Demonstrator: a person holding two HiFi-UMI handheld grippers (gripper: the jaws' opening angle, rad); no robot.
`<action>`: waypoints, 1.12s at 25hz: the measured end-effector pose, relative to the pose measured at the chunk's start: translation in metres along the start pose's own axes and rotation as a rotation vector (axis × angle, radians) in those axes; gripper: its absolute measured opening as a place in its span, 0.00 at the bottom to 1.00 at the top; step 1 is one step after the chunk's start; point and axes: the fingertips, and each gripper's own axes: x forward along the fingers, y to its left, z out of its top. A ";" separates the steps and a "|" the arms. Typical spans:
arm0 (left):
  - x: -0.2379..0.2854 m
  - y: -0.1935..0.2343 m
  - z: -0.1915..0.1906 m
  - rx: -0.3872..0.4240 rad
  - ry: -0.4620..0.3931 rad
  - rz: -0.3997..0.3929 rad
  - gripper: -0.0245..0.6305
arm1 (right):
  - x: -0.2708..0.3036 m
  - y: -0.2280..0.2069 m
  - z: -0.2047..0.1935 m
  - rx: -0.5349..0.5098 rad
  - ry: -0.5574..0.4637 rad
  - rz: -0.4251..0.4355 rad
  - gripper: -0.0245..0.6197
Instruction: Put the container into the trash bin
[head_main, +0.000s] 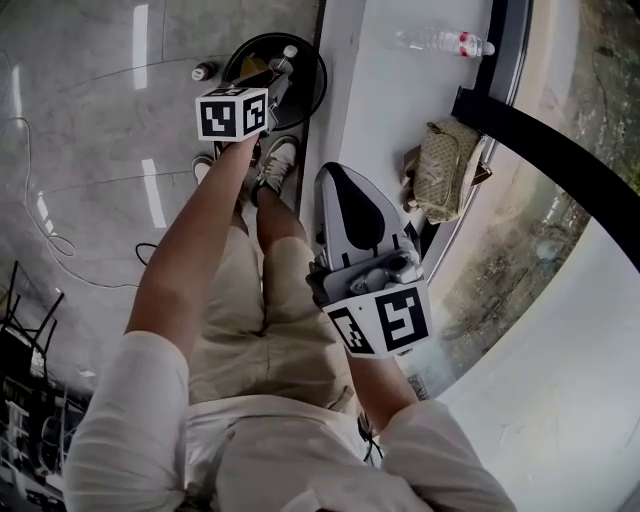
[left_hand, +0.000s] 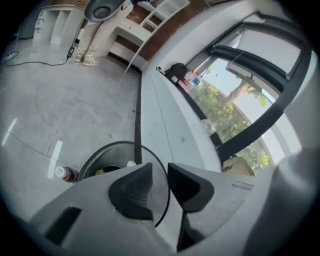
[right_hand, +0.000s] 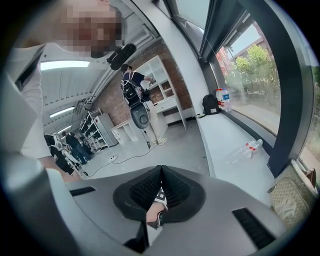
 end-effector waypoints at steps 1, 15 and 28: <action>-0.011 -0.008 0.013 0.000 -0.046 -0.015 0.16 | -0.002 0.003 0.007 -0.004 -0.006 0.001 0.04; -0.203 -0.118 0.155 0.139 -0.425 -0.252 0.06 | -0.037 0.045 0.109 -0.095 -0.099 0.010 0.04; -0.397 -0.177 0.232 0.452 -0.654 -0.154 0.06 | -0.075 0.112 0.204 -0.199 -0.192 -0.003 0.04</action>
